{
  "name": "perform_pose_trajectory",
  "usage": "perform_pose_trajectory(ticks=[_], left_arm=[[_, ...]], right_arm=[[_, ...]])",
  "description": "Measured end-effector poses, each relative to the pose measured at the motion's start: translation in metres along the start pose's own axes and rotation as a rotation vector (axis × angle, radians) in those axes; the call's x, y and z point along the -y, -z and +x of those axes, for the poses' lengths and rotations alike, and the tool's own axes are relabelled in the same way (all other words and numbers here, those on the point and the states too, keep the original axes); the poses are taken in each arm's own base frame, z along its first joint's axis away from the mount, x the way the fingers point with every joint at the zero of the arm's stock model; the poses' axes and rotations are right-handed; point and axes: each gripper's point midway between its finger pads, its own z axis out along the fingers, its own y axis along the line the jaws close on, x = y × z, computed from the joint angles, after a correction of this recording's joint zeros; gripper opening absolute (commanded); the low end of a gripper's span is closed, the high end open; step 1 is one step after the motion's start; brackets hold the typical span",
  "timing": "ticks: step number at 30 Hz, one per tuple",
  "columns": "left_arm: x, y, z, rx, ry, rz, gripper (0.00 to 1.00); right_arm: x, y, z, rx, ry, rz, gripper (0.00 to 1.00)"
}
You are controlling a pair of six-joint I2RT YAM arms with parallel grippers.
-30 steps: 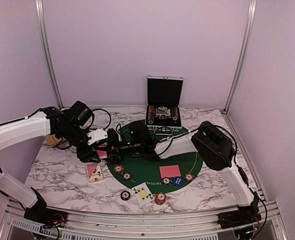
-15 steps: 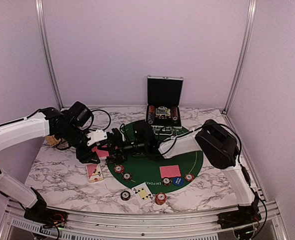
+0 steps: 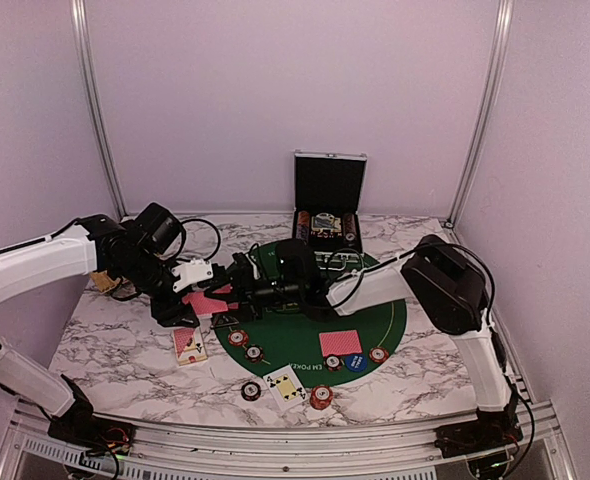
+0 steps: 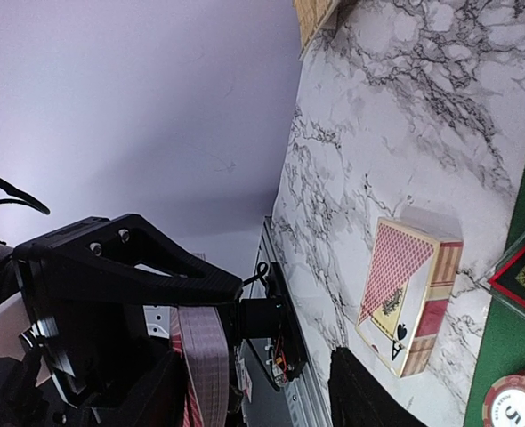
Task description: Distribute texas hold em gaming equipment
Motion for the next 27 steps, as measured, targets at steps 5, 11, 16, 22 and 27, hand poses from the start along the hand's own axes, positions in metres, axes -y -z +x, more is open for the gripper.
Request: perform_pose_trajectory(ticks=[5,11,16,22,27], left_arm=[[0.001,0.002,0.0,0.004,-0.001,-0.003,0.0],[0.002,0.001,0.003,0.002,-0.001,-0.001,0.0],[0.003,0.0,0.004,0.0,0.0,0.0,0.0],[0.003,0.0,0.004,-0.001,0.001,0.001,0.0],[0.003,0.001,0.004,0.002,0.0,-0.001,0.0]], right_arm=[[-0.005,0.003,0.0,0.004,0.004,0.0,0.42],[-0.01,0.004,0.0,0.001,0.021,0.0,0.32],[-0.009,0.005,0.001,-0.007,0.03,0.015,0.28],[-0.009,0.008,0.003,-0.02,0.049,0.056,0.22],[-0.012,0.012,0.001,-0.02,0.054,0.071,0.15]])
